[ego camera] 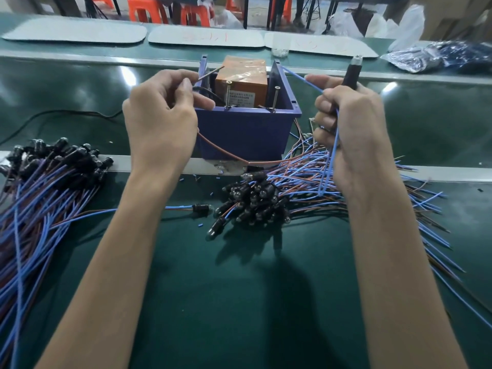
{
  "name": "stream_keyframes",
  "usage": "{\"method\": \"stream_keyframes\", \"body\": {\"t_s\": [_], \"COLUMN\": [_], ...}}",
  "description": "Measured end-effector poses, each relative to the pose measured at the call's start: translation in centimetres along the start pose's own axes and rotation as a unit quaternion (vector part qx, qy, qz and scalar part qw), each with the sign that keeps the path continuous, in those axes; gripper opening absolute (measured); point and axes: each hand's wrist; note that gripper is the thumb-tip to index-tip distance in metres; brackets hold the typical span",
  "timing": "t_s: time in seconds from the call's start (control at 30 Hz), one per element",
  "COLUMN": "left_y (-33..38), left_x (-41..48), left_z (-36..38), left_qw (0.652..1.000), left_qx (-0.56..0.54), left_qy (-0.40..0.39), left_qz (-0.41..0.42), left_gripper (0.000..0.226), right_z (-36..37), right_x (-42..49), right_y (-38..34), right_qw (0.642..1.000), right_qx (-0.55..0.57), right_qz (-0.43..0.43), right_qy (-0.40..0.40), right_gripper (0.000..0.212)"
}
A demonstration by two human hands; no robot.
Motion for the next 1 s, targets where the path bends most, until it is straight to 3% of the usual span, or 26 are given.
{"method": "stream_keyframes", "body": {"t_s": [0.23,0.53,1.0], "left_y": [-0.4,-0.2,-0.5], "left_x": [0.3,0.0,-0.4], "left_z": [-0.2,0.4,1.1], "left_qw": [0.999,0.995,0.995], "left_qx": [-0.003,-0.040,-0.036], "left_qy": [0.027,-0.058,-0.062], "left_qz": [-0.032,-0.070,-0.073], "left_gripper": [0.024,0.025,0.024], "right_z": [0.1,0.4,0.6], "right_x": [0.1,0.1,0.2], "right_y": [0.3,0.8,1.4], "right_qw": [1.000,1.000,0.998], "right_qx": [-0.021,-0.008,-0.042], "right_qz": [-0.005,0.013,0.015], "right_qy": [0.021,-0.001,-0.041], "right_gripper": [0.023,0.022,0.027]}}
Point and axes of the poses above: each hand's wrist, its own x-axis towards the middle knuckle, its own z-axis out of the palm, y = z × x, and after that the axes turned 6 degrees about y, right-handed
